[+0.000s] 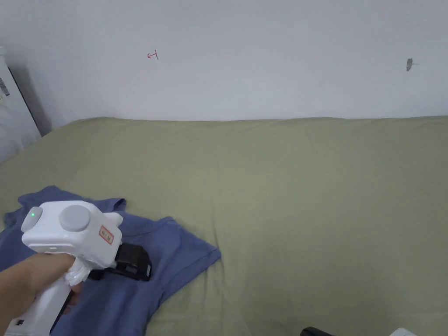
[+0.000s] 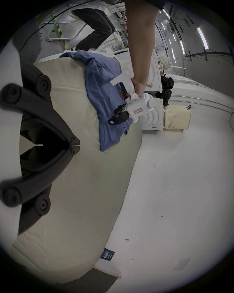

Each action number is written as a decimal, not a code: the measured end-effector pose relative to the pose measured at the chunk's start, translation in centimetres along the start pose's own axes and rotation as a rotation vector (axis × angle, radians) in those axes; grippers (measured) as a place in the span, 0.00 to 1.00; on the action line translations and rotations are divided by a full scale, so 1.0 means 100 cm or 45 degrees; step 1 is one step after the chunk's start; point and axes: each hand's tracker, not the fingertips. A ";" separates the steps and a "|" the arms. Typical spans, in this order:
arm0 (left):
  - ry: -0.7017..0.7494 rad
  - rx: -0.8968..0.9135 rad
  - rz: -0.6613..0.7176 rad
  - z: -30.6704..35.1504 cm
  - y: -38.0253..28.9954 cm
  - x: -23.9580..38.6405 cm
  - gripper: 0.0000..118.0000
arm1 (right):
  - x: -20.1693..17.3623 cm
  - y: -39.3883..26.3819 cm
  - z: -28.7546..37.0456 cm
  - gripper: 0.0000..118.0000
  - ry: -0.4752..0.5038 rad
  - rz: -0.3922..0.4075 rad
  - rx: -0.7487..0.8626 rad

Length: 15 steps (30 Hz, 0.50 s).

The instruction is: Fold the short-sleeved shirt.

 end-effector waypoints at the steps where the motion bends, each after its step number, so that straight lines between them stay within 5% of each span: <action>1: 0.029 -0.020 0.005 -0.007 -0.003 0.001 0.86 | 0.001 -0.001 0.002 0.00 -0.001 -0.006 -0.001; 4: 0.068 0.069 -0.043 -0.007 -0.012 0.009 0.84 | 0.003 -0.003 0.007 0.00 -0.009 -0.027 -0.001; 6: 0.076 0.092 -0.048 -0.002 -0.014 0.010 0.52 | 0.005 -0.004 0.011 0.00 -0.013 -0.037 0.001; 7: 0.076 0.163 -0.048 0.004 -0.014 0.011 0.22 | 0.005 -0.004 0.013 0.00 -0.018 -0.042 0.003; 8: 0.090 0.200 -0.050 0.010 -0.013 0.011 0.04 | 0.006 -0.004 0.015 0.00 -0.019 -0.048 0.002; 15: 0.021 0.315 -0.036 0.052 0.007 0.033 0.04 | 0.005 -0.001 0.032 0.00 -0.027 -0.062 0.028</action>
